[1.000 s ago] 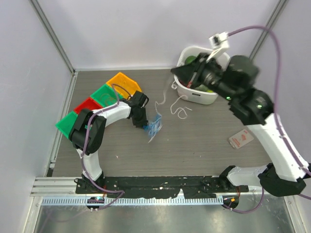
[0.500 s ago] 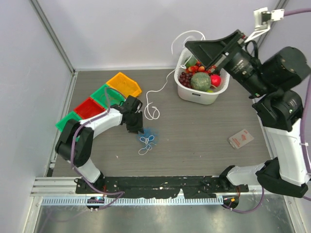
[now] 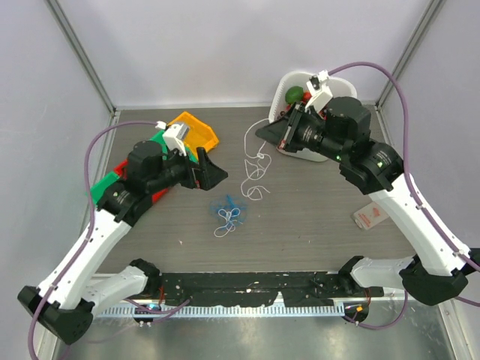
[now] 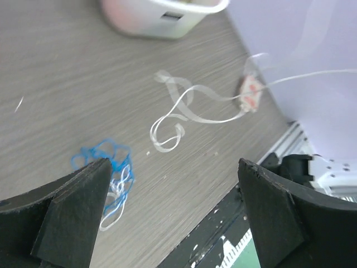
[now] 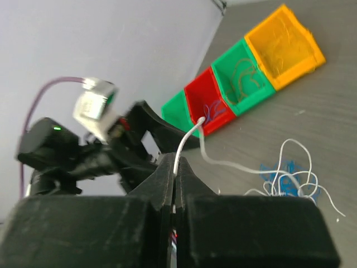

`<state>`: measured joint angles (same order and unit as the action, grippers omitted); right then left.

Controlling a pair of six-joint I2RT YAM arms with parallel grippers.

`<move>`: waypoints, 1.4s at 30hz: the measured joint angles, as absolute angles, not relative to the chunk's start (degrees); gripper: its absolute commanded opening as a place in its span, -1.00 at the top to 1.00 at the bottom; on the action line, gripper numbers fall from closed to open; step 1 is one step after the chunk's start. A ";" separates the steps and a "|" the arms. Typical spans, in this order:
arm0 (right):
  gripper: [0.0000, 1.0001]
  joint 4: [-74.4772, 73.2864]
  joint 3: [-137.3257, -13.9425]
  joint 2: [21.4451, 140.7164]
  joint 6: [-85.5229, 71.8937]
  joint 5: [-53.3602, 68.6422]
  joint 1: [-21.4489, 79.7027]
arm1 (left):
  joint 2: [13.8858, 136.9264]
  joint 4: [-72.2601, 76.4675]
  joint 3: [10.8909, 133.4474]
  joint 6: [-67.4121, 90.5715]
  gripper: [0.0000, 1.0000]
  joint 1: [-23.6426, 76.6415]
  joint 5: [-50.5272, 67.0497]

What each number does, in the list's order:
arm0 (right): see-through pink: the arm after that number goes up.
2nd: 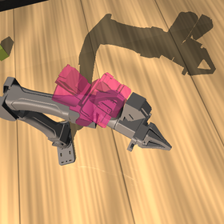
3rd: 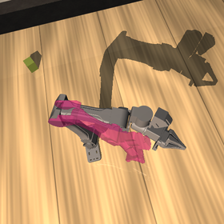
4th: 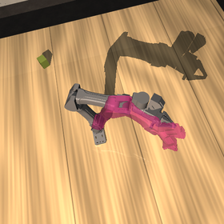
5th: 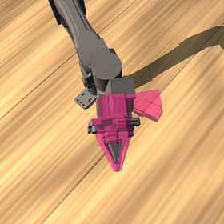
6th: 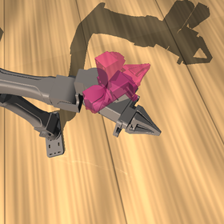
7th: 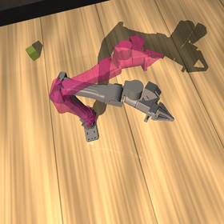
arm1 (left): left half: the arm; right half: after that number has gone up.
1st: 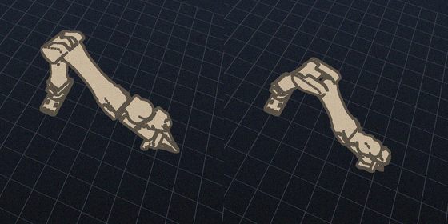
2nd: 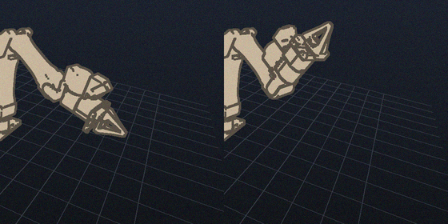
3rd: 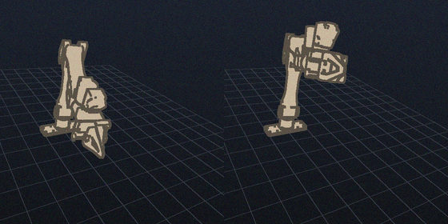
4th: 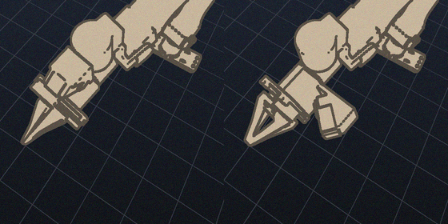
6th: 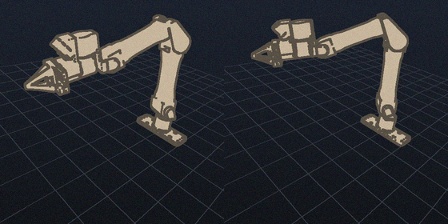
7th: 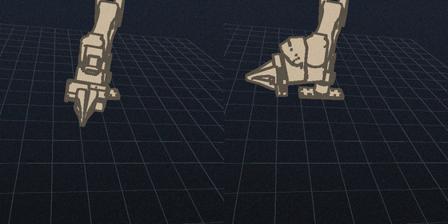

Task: Untangle the cables

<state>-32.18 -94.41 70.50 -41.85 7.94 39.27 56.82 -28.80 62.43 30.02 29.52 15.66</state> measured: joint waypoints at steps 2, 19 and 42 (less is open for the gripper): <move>0.99 -33.85 -93.30 70.70 -42.41 9.65 39.27 | 54.39 -25.91 62.43 28.93 -0.94 29.67 18.13; 0.99 -36.27 -93.19 74.02 -44.64 26.72 39.27 | 62.52 -15.11 70.22 21.52 -0.50 37.19 37.69; -0.14 -34.35 -93.21 74.13 -51.90 16.97 39.05 | 67.88 -18.87 77.38 21.76 1.00 52.12 -4.23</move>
